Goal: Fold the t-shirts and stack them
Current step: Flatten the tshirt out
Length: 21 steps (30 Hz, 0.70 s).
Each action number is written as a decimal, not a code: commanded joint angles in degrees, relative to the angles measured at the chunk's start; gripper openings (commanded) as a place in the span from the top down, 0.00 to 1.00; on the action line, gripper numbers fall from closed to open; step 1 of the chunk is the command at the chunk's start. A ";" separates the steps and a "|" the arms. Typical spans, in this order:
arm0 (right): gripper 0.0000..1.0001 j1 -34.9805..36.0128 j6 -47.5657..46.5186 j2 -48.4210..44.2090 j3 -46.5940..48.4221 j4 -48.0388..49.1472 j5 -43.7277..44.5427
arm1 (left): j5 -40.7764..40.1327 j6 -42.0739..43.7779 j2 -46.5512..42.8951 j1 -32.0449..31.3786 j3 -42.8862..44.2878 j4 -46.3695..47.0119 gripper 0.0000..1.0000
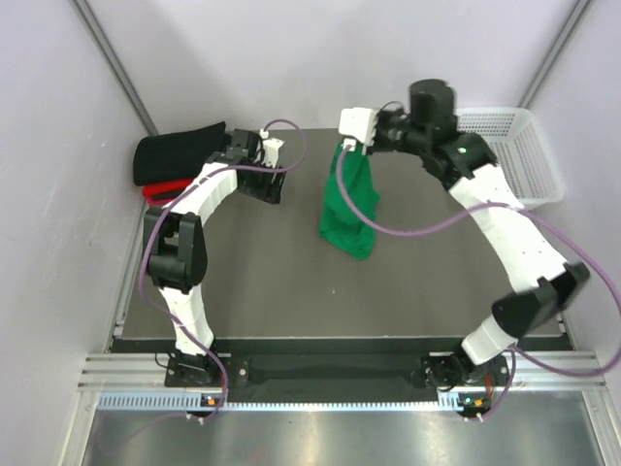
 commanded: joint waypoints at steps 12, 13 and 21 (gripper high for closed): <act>1.00 -14.53 2.58 -3.08 -12.49 19.79 12.94 | 13.65 0.11 4.58 -1.55 5.37 1.80 0.43; 1.00 -14.62 2.58 -3.25 -13.02 19.17 13.30 | 15.41 -0.24 5.64 -1.81 5.80 1.37 0.44; 1.00 -14.88 3.37 -7.90 -16.10 15.83 12.95 | 18.69 -3.58 14.07 -7.18 10.53 3.90 0.43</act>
